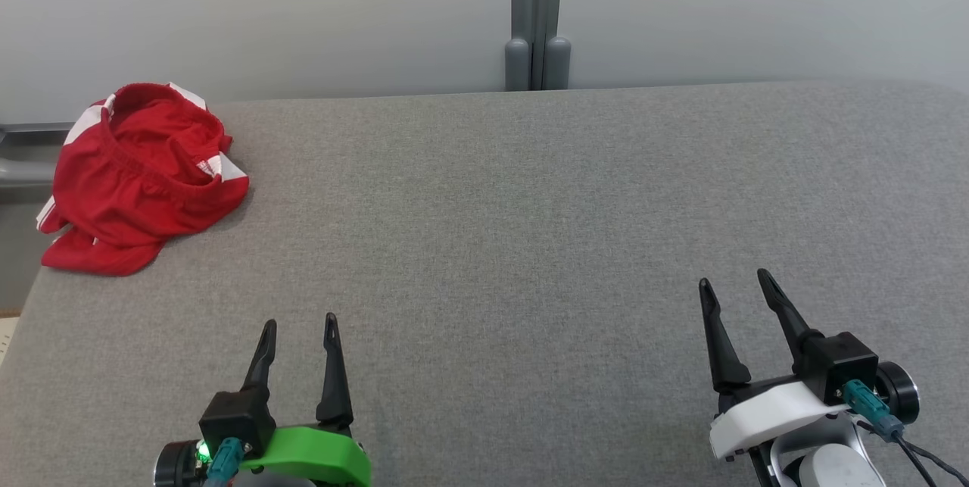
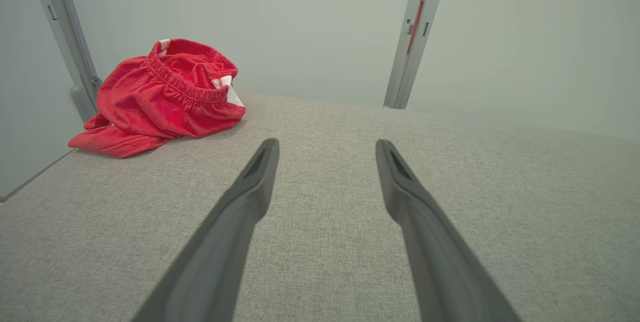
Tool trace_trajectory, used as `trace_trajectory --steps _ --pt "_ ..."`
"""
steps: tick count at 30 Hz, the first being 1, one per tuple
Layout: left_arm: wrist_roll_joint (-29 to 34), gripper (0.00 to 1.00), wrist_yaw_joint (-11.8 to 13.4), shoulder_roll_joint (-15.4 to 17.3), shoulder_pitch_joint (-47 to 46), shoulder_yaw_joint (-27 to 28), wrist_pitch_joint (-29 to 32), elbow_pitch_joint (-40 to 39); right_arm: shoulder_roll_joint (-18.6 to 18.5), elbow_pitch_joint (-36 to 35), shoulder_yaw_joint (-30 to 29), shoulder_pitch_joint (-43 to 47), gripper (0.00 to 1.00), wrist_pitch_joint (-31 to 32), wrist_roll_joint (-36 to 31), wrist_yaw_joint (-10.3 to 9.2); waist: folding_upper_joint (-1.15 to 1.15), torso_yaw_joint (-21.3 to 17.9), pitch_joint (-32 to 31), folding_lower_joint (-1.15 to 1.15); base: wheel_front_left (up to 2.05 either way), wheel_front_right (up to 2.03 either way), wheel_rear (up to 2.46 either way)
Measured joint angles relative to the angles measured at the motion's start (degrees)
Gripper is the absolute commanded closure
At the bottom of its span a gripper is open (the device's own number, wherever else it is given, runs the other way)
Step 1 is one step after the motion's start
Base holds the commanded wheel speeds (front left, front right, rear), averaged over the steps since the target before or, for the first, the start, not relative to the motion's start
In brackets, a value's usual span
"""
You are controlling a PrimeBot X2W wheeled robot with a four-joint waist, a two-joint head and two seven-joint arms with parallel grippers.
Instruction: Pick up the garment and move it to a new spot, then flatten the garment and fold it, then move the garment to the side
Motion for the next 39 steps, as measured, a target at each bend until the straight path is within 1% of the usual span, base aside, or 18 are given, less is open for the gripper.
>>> trace_trajectory --steps 19,25,31,39 --pt "0.15 0.0 0.03 0.01 0.02 0.22 -0.09 0.98 -0.01 0.52 -0.15 -0.14 0.0 -0.03 -0.05 0.0 0.0 -0.06 0.02 0.0 0.0 0.0 0.0" --pt "0.15 0.0 0.07 0.01 0.01 -0.3 -0.09 1.09 -0.01 0.47 -0.99 -0.07 0.0 -0.03 -0.05 0.0 0.0 0.65 -0.03 0.0 0.0 0.0 0.0" --pt "0.43 0.0 0.03 0.02 -0.11 -0.83 -0.09 1.08 -0.03 -0.18 -1.49 0.23 0.0 -0.03 0.07 0.0 0.0 3.91 -0.1 0.0 0.0 0.0 0.0" --pt "1.24 0.0 -0.26 0.04 -0.24 0.44 -0.09 1.01 -0.05 -0.47 -0.36 0.34 0.0 -0.03 0.85 0.0 0.0 11.76 -0.2 0.0 0.0 0.0 0.0"
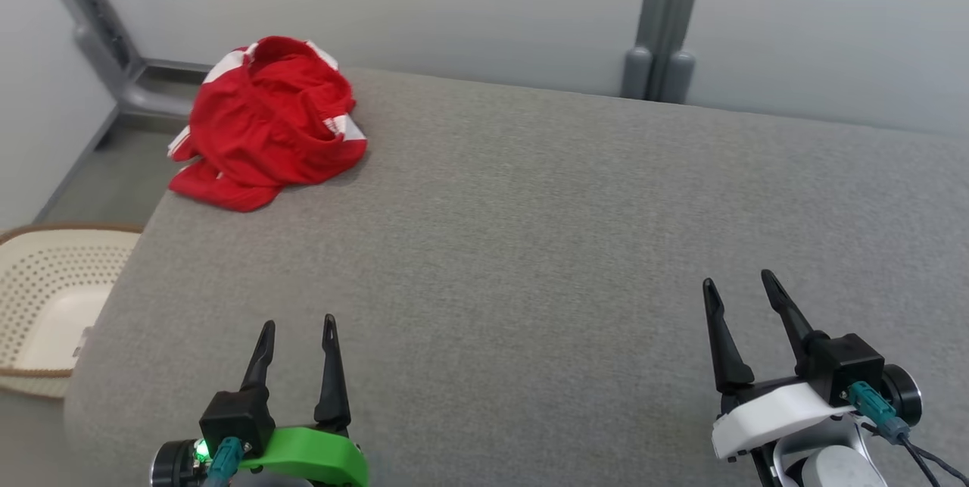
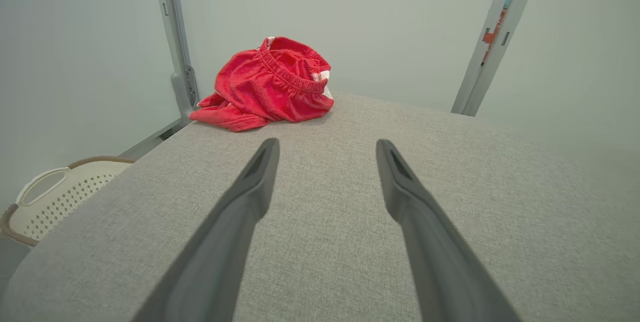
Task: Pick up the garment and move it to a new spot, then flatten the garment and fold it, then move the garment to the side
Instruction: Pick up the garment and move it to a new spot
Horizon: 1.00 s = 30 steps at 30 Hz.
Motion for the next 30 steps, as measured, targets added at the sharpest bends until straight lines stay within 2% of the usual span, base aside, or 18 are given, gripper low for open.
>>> trace_trajectory --steps 9,15,20,26,30 --pt "0.16 0.0 -0.57 0.01 0.05 0.35 -0.01 0.21 0.02 0.23 1.16 -0.03 0.0 -0.01 0.47 0.0 0.0 9.75 -0.11 0.0 0.0 0.0 0.0" --pt "0.22 0.0 -0.67 0.02 0.17 0.79 -0.01 -0.22 0.04 0.63 2.69 -0.24 0.0 0.0 0.48 0.01 0.0 14.3 -0.3 0.0 0.0 0.0 0.0" --pt "0.16 0.0 -0.43 0.02 0.36 1.08 -0.01 -0.74 0.05 0.74 3.45 -0.54 0.0 0.0 0.47 0.01 0.0 15.65 -0.34 0.0 0.0 0.0 0.0" --pt "0.07 0.0 -0.4 0.02 1.07 1.11 -0.01 -1.14 0.03 0.48 3.28 -0.37 0.0 0.0 0.33 0.01 0.0 15.63 -0.2 0.0 0.0 0.0 0.0" --pt "-0.69 0.0 -0.68 0.02 1.03 3.11 0.0 -3.04 0.04 -0.18 3.25 -0.52 0.0 -0.01 -0.56 0.01 0.0 14.91 0.58 0.0 0.0 0.0 0.0"
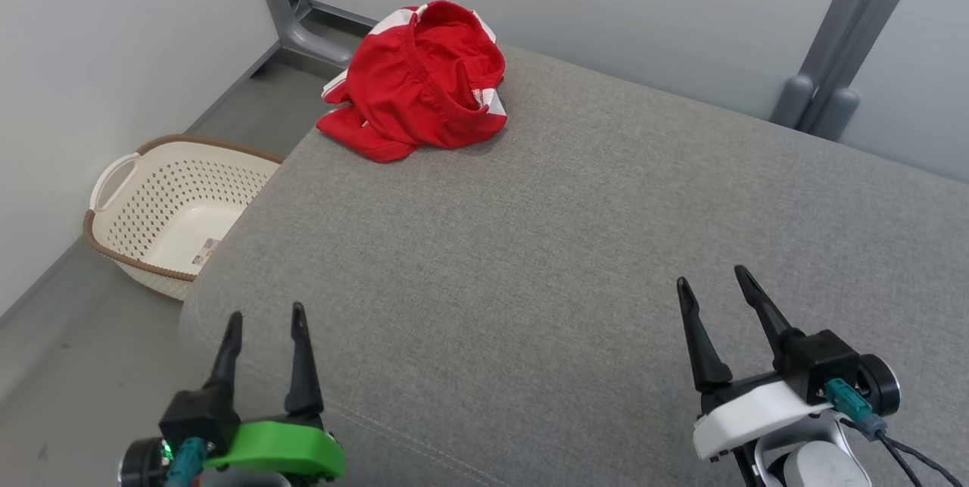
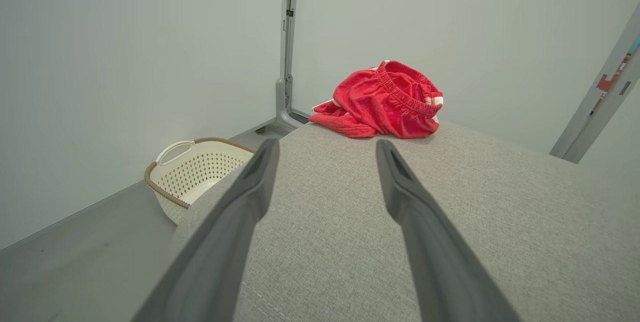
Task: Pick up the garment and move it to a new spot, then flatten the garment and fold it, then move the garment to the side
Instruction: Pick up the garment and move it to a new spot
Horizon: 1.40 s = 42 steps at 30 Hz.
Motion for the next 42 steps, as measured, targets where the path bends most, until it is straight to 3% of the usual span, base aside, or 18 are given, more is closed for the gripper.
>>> trace_trajectory --steps 3,9,16,23,29,36,42 --pt "0.7 0.0 -1.03 0.9 -2.72 2.96 0.0 -2.68 0.02 -0.57 -0.23 -1.49 0.0 0.01 -1.31 0.0 0.0 -0.82 1.34 0.0 0.0 0.0 0.0" --pt "3.89 0.0 -4.32 8.96 -17.95 7.44 -0.02 -6.56 0.0 -1.75 -1.45 -4.93 0.0 0.0 -4.63 0.01 0.0 -3.66 5.54 0.0 0.0 0.0 0.0" --pt "3.1 0.0 -9.13 15.95 -41.52 7.88 5.69 1.23 0.02 -3.67 -2.53 -9.18 0.0 0.0 -8.32 0.01 0.0 -7.85 11.69 0.0 0.0 0.0 0.0" --pt "-0.55 0.0 -11.73 16.56 -58.8 3.31 16.48 19.58 -0.07 -7.23 -2.91 -11.98 0.0 0.0 -11.14 0.01 0.0 -11.35 18.95 0.0 0.0 0.0 0.0" --pt "-5.48 0.0 -12.39 12.68 -62.85 -0.82 22.04 32.04 -0.01 -9.6 -3.26 -13.2 0.0 0.01 -12.77 0.01 0.0 -13.93 25.4 0.01 0.0 0.0 0.0" --pt "-13.91 0.0 -12.46 11.4 -62.96 -9.16 26.7 37.0 -0.04 -11.05 -4.86 -13.62 0.0 0.0 -14.32 0.01 0.0 -15.93 31.51 0.01 0.0 0.0 0.0" --pt "-16.81 0.0 -12.46 14.27 -63.24 -11.57 25.74 41.47 -0.02 -11.48 -4.68 -14.02 0.0 0.0 -14.57 0.01 0.0 -17.01 34.58 0.0 0.0 0.0 0.0"
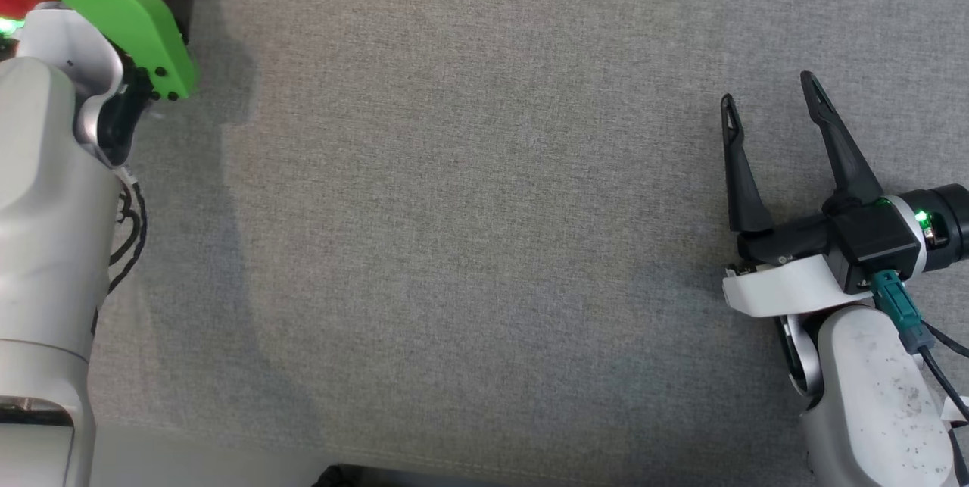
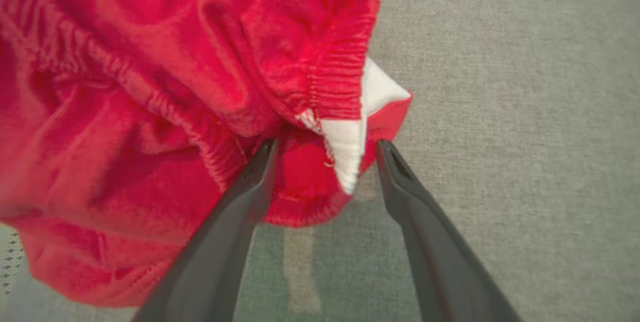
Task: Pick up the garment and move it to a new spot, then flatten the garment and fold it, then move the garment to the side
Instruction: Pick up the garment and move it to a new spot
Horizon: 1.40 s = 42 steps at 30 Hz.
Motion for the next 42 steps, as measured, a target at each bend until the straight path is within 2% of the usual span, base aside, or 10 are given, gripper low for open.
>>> trace_trajectory --steps 1,3,4,16,23,28,32,37,40,42 --pt "0.02 0.17 0.0 0.35 -0.38 0.04 -0.67 1.14 0.0 -0.02 0.11 -0.15 0.0 -0.01 0.1 0.0 0.0 -0.21 0.25 0.0 0.0 0.0 0.0" --pt "0.25 0.77 0.3 0.56 -1.22 0.29 -2.65 2.66 0.01 0.0 0.24 -0.38 0.0 -0.11 0.47 0.0 0.0 -0.55 0.48 0.0 0.0 0.0 0.0" --pt "0.26 1.0 0.31 0.54 -1.76 0.36 -3.8 3.41 0.03 0.08 0.3 -0.5 0.0 -0.1 0.49 0.0 0.0 -0.66 0.48 0.0 0.0 0.0 0.0" --pt "0.4 1.0 0.07 1.97 -5.24 -2.54 -10.25 6.36 -0.01 2.83 0.57 -0.5 0.0 -0.08 3.78 0.0 0.0 -0.47 -4.25 0.0 0.0 0.0 0.0" --pt "1.05 1.0 0.02 2.25 -7.54 -11.05 -9.79 -0.53 -0.04 5.38 -0.6 1.33 0.0 -0.08 7.25 0.0 0.0 -1.04 -10.42 -0.01 0.0 0.0 0.0" --pt "-1.71 1.0 0.01 0.97 -8.98 -16.08 -7.64 -7.04 -0.03 6.87 -2.5 3.69 0.0 -0.08 9.62 0.0 0.0 -2.24 -15.89 -0.01 0.0 0.0 0.0" --pt "-7.0 1.0 0.0 -1.01 -9.23 -16.99 -6.33 -11.28 -0.05 7.28 -4.3 5.15 0.0 -0.08 10.67 0.0 0.0 -4.0 -19.77 -0.01 0.0 0.0 0.0" --pt "-11.85 1.0 0.0 -4.33 -9.26 -17.68 -5.54 -16.27 -0.04 7.56 -6.51 6.78 0.0 -0.08 11.36 0.0 0.0 -8.19 -23.22 -0.01 0.0 0.0 0.0" --pt "-14.17 1.0 0.0 -7.35 -8.89 -17.95 -5.79 -18.97 -0.07 7.57 -7.9 7.89 0.0 -0.08 11.6 0.0 0.0 -11.12 -24.47 -0.01 0.0 0.0 0.0" --pt "-15.58 1.0 0.36 -10.79 -6.3 -17.89 -7.94 -21.07 -0.05 7.65 -9.18 8.81 0.0 -0.08 11.88 0.0 0.0 -13.96 -25.32 -0.01 0.0 0.0 0.0"
